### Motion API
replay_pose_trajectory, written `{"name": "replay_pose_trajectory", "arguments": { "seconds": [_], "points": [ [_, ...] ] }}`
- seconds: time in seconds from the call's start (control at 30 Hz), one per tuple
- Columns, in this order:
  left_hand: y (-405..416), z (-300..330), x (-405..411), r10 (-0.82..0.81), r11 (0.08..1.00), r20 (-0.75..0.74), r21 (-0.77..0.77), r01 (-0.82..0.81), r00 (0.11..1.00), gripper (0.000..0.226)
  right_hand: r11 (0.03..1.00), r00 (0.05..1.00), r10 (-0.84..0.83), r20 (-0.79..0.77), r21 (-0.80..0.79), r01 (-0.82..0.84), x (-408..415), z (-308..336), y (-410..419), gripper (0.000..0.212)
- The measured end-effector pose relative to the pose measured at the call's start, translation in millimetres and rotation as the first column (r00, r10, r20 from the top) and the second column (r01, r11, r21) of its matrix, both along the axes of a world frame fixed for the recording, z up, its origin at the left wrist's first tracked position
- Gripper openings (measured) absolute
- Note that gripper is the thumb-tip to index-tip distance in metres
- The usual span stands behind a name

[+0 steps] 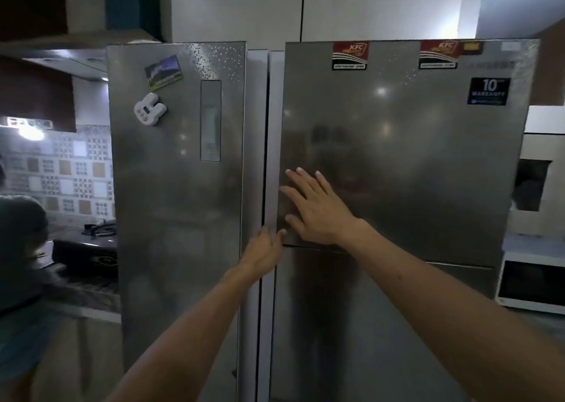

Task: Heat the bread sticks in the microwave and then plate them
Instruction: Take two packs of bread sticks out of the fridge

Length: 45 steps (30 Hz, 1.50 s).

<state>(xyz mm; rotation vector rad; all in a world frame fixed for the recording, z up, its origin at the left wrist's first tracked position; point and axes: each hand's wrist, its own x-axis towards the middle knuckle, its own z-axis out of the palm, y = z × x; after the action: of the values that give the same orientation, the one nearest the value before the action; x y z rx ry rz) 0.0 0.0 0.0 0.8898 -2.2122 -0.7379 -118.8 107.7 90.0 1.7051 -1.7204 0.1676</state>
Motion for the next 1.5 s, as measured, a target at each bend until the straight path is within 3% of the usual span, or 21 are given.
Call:
{"name": "replay_pose_trajectory", "arguments": {
  "seconds": [0.17,0.3,0.4,0.53,0.73,1.0,1.13,1.23,1.3,1.33,1.37,1.43,1.5],
  "points": [
    [-21,-3,-18,-0.074,0.989,-0.043,0.126,0.079,0.996,0.070,0.986,0.950,-0.040,-0.310,0.140,0.087,-4,20,-46,0.062],
    [-40,-8,-23,-0.095,0.976,-0.113,0.188,0.115,0.989,0.073,0.962,0.830,-0.098,-0.550,0.162,0.221,-6,39,-71,0.053],
    [-50,-11,-25,-0.133,0.965,-0.145,0.207,0.161,0.980,0.068,0.943,0.759,-0.131,-0.638,0.155,0.293,4,51,-88,0.045],
    [-56,-14,-25,-0.124,0.964,-0.158,0.214,0.156,0.980,0.082,0.891,0.736,-0.182,-0.652,0.207,0.403,18,59,-98,0.053],
    [-43,-13,-28,-0.101,0.967,-0.185,0.214,0.140,0.978,0.063,0.899,0.735,-0.204,-0.646,0.173,0.402,20,52,-95,0.046],
    [-29,-7,-15,-0.075,0.980,-0.045,0.181,0.082,0.996,0.070,0.877,0.764,-0.263,-0.590,0.184,0.444,43,48,-78,0.050],
    [-17,-7,5,-0.151,0.976,-0.020,0.156,0.152,0.988,0.070,0.877,0.809,-0.273,-0.521,0.211,0.431,61,51,-53,0.072],
    [-4,-3,22,-0.243,0.961,-0.016,0.129,0.243,0.970,0.064,0.882,0.822,-0.277,-0.497,0.208,0.424,75,52,-30,0.066],
    [6,-1,33,-0.233,0.972,0.056,-0.007,0.234,0.971,0.057,0.887,0.828,-0.269,-0.491,0.208,0.412,83,52,-12,0.057],
    [9,-2,39,-0.189,0.957,0.125,-0.198,0.211,0.974,0.056,0.890,0.832,-0.263,-0.489,0.209,0.404,89,54,-3,0.054],
    [15,-6,46,-0.142,0.884,0.166,-0.421,0.200,0.976,0.054,0.890,0.831,-0.265,-0.489,0.208,0.406,94,54,7,0.056],
    [22,-18,60,-0.210,0.564,0.147,-0.789,0.243,0.966,0.036,0.883,0.825,-0.271,-0.497,0.214,0.419,105,56,28,0.064],
    [28,-27,75,-0.338,0.216,0.200,-0.934,0.283,0.920,0.016,0.887,0.829,-0.264,-0.494,0.214,0.410,110,56,47,0.065]
  ]
}}
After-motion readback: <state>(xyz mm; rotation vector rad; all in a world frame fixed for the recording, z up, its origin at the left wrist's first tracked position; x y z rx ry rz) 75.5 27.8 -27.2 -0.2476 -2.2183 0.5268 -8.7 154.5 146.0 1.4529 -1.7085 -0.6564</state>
